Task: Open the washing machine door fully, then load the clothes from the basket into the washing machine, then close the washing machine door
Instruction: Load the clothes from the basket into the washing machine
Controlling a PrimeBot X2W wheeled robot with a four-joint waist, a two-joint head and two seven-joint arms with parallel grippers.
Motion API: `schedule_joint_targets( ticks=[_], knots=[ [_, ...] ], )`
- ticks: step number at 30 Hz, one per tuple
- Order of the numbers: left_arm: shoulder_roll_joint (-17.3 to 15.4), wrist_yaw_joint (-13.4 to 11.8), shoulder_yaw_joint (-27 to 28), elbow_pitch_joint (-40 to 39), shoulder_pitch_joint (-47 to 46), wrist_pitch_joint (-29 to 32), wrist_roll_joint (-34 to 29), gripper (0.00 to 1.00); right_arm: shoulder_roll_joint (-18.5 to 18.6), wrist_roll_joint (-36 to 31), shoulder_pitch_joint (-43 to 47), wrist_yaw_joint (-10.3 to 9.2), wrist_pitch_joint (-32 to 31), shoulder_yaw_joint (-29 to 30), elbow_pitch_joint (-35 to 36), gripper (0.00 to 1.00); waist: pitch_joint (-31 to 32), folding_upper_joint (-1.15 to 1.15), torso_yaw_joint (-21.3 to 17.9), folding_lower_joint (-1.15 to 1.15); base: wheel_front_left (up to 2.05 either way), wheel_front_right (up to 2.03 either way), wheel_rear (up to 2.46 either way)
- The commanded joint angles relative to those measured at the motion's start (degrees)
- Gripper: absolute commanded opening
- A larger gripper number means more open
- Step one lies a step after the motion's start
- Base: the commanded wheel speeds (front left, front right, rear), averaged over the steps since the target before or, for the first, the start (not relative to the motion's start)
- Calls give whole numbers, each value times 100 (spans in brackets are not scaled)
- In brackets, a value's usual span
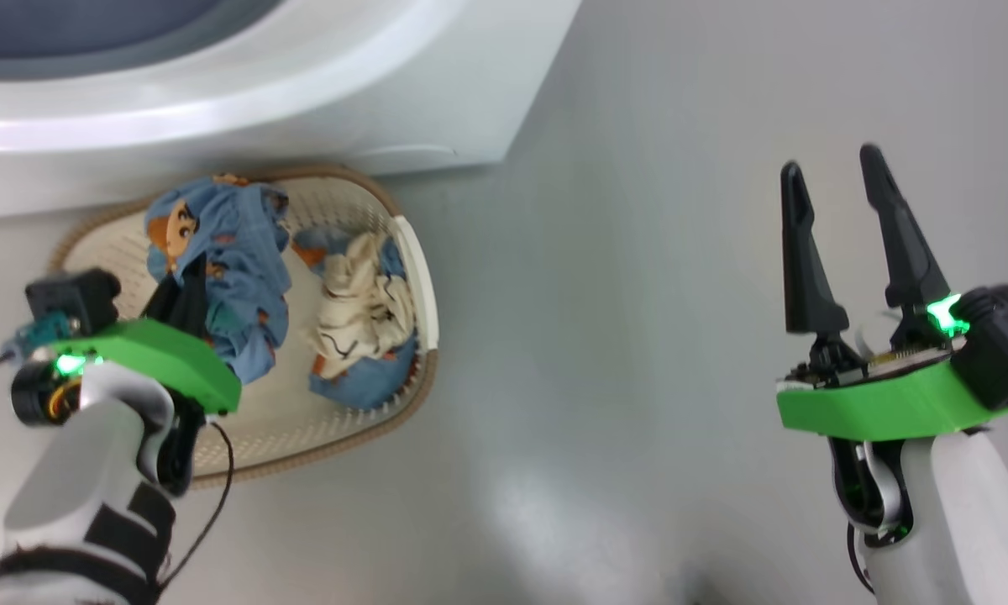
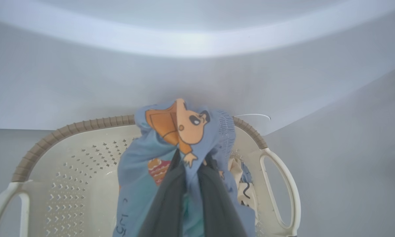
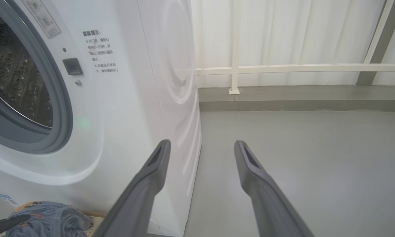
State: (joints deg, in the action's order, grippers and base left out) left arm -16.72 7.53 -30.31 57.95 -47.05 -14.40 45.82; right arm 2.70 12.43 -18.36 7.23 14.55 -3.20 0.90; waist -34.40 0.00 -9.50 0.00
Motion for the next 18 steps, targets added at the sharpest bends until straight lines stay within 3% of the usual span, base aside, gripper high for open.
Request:
schedule_joint_targets(
  ticks=[1,10,18],
  knots=[
    [-170,-4,234,-152,203,-58,-116,0,18,-74,199,25,45,-65,100,100,407,0,255,0,0,0,0],
    [124,-4,1474,-1180,1103,-59,-1359,0,18,-201,577,25,45,35,-8,100,1057,0,459,0,0,0,0],
    [327,-4,2145,-2033,1642,-60,-2185,0,18,-208,739,25,45,86,-43,100,1325,0,521,0,0,0,0]
  ],
)
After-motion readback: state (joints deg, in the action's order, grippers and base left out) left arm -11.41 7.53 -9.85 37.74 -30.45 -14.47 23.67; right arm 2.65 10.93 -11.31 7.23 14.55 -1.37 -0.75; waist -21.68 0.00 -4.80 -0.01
